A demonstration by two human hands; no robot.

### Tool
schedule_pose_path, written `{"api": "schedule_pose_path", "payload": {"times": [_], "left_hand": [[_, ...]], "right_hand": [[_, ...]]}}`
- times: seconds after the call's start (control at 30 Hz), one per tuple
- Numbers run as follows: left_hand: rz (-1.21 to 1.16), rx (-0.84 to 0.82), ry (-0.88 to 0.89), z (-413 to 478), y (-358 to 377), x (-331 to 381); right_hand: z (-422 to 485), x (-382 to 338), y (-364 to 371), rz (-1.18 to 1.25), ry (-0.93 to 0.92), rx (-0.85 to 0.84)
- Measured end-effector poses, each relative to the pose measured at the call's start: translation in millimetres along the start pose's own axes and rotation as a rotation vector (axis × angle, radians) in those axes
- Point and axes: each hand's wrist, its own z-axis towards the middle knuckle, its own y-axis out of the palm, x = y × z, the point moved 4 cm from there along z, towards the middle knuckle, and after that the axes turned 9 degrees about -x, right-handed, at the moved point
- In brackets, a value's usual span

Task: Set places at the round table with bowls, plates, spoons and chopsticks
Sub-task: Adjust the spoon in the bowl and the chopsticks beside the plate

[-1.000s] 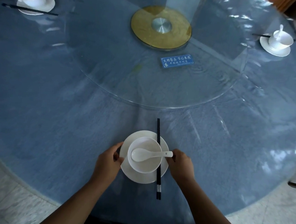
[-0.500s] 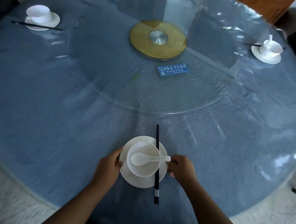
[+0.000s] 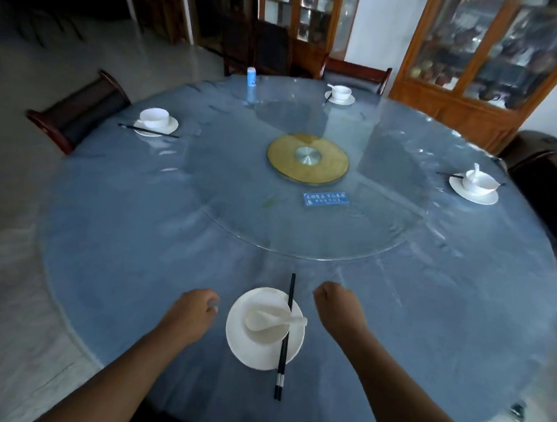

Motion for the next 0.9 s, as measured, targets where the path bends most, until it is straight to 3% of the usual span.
{"api": "schedule_pose_path", "payload": {"times": [0.2, 0.37, 0.63, 0.9], "left_hand": [[0.043, 0.135, -0.055, -50.3, -42.9, -9.8], [0.032, 0.224, -0.131, -105.5, -75.6, -60.6], [0.073, 0.349, -0.342, -202.1, -137.1, -183.8], [-0.019, 0.341, -0.475, -248.3, -186.0, -347.5]], "right_hand": [[-16.0, -95.3, 23.2, -0.202, -0.305, -0.094], [-44.7, -169.4, 74.5, -0.242, -0.511, -0.206], [-84.9, -324.6, 178.2, -0.384, -0.816, -0.289], [-81.8, -467.6, 312.1, -0.418, -0.876, -0.414]]}}
